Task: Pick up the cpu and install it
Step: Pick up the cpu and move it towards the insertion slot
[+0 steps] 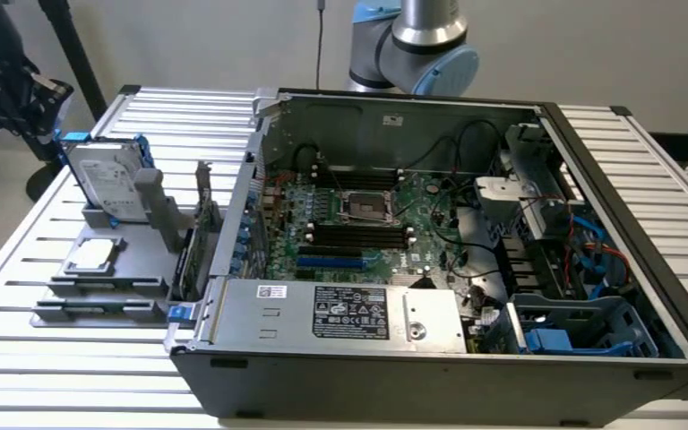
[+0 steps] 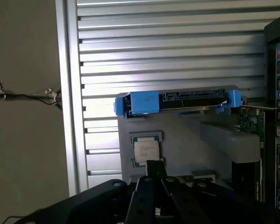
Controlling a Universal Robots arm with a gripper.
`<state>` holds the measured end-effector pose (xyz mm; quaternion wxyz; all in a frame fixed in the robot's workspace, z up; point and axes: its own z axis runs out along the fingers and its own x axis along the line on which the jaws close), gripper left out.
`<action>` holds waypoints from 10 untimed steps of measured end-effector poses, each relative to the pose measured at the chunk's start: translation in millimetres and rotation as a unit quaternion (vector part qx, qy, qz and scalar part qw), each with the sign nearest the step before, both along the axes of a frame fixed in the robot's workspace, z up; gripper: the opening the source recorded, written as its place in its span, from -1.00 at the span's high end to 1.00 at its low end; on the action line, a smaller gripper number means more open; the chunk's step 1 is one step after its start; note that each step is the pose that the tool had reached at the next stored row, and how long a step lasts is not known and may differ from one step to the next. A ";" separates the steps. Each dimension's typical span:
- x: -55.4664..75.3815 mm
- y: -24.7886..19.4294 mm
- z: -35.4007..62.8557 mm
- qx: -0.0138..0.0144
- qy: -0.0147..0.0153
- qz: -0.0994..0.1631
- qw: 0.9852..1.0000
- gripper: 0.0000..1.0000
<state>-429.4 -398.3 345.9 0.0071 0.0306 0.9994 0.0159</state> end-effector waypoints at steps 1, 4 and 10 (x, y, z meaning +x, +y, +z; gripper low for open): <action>0.0 0.0 0.0 0.000 0.000 0.000 1.000 0.79; 0.0 0.0 0.0 0.000 0.000 0.000 1.000 0.79; 0.0 0.0 0.0 0.000 0.000 0.000 1.000 0.76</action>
